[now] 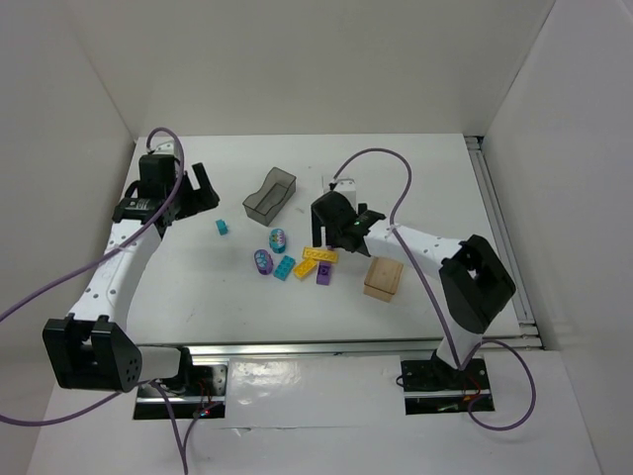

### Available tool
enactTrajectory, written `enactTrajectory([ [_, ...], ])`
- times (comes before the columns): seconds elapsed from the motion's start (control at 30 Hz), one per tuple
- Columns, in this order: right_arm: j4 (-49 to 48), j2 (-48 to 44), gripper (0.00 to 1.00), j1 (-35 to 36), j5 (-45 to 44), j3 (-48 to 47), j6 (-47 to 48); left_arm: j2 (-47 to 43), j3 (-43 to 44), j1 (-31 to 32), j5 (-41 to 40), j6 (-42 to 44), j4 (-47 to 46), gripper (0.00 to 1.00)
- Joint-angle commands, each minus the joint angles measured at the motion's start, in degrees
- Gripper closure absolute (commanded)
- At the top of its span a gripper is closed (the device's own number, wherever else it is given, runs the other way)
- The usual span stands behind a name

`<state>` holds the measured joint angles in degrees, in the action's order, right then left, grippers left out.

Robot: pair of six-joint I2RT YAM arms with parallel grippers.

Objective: Sort the legos into containers by color

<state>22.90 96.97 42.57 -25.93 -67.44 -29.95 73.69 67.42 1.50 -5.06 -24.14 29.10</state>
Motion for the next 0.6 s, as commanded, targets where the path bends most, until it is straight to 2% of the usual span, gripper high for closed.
enactTrajectory([
  [0.0,-7.3,2.0,0.08,-1.0,5.4,-0.3,-0.1,-0.5,1.6,-0.3,4.3,1.6,0.3,0.0],
  [0.13,-9.3,4.7,0.19,-1.6,6.8,-0.9,-0.9,-1.0,1.6,-0.3,5.0,1.6,0.9,0.0],
  [0.17,-9.3,5.8,0.24,-2.2,6.8,-1.4,-1.7,-1.0,1.6,-0.3,5.0,1.6,0.9,0.0],
  [0.2,-9.3,5.8,0.36,-2.2,6.8,-1.9,-2.8,-1.0,1.6,-0.3,5.0,1.6,0.9,0.0],
  [0.23,-9.3,6.7,0.4,-2.9,6.8,-1.9,-2.8,-1.7,1.6,-0.3,5.0,1.6,0.9,0.0],
  [0.5,-8.0,10.9,0.4,-3.5,4.8,-3.6,-4.9,-2.2,-0.2,-0.3,3.4,1.6,1.5,0.0],
  [0.57,-8.6,11.5,0.44,-3.5,4.8,-3.6,-4.9,-2.2,-0.2,-0.3,4.4,1.6,1.5,0.0],
])
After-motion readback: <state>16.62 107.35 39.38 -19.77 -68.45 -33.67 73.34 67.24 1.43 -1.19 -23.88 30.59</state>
